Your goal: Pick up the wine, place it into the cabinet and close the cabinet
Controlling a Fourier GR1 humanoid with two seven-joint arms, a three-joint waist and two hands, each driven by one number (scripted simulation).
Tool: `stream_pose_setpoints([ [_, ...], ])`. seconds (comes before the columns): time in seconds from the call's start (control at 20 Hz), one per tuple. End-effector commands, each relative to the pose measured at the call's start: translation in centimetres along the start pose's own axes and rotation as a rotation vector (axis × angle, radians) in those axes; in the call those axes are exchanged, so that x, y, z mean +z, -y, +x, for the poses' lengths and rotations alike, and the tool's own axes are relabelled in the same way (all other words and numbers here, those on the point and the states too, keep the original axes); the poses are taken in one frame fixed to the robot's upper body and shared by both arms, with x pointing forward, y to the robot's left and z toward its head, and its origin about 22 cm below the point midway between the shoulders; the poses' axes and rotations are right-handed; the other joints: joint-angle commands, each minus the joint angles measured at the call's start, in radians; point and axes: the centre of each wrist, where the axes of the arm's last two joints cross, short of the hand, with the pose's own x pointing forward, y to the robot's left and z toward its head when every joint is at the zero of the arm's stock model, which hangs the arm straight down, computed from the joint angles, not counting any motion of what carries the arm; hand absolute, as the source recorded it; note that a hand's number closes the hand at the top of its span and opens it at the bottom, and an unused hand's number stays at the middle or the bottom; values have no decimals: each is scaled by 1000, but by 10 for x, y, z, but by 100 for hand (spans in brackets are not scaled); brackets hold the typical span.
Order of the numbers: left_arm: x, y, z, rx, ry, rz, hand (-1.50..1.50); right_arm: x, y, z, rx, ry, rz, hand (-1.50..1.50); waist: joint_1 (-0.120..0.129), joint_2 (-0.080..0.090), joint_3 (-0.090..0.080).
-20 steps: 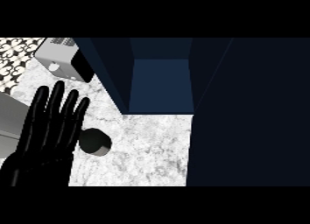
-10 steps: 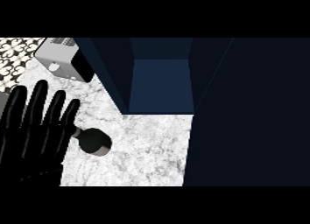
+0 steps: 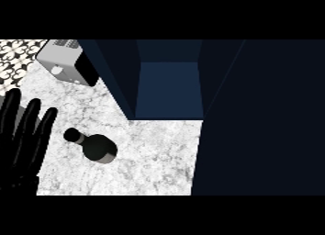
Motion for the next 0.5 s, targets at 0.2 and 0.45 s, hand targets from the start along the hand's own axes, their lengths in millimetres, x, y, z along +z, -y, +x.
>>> stream_pose_setpoints([
  [0.2,-4,-36,17,-19,27,59,-150,17,8,15,-6,35,-16,-150,-3,1,0],
  [0.45,-6,-56,8,-29,30,86,-150,16,5,30,3,43,-3,-150,-1,0,-1],
])
